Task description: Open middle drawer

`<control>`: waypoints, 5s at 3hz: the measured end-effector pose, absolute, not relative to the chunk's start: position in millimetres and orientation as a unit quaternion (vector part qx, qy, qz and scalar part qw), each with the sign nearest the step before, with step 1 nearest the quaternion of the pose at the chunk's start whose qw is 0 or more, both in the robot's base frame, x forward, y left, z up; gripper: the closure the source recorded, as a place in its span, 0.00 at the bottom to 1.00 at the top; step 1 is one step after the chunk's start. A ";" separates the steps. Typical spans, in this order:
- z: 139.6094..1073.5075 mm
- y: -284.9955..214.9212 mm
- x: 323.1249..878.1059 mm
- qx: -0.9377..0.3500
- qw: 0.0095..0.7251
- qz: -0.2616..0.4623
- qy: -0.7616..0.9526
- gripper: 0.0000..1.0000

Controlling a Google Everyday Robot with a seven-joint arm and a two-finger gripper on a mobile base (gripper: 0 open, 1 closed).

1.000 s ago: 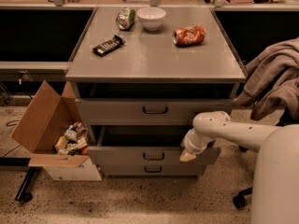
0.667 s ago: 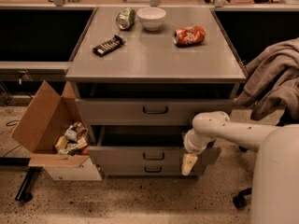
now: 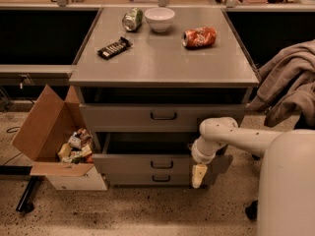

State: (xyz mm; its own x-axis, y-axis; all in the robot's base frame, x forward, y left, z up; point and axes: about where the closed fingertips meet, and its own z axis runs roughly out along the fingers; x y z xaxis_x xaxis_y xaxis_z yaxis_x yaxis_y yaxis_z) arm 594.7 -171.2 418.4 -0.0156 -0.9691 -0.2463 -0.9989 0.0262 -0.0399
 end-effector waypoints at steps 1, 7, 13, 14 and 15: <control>409.3 -170.3 580.9 -0.716 0.073 0.090 0.688 0.04; 412.2 -181.5 520.3 -0.714 0.032 0.106 0.692 0.00; 421.2 -173.0 461.4 -0.725 -0.013 0.111 0.680 1.00; 422.2 -172.9 462.9 -0.725 -0.013 0.111 0.680 1.00; 423.3 -172.9 443.9 -0.728 -0.020 0.111 0.676 1.00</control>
Offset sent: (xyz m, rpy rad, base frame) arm -0.0425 -0.0063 -0.0120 -0.0732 0.1367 0.1063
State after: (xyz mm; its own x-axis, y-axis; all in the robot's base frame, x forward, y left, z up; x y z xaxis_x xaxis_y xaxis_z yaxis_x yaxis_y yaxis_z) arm 443.9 -172.9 423.3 0.0617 -0.9890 -0.1343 -0.9801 -0.0855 0.1793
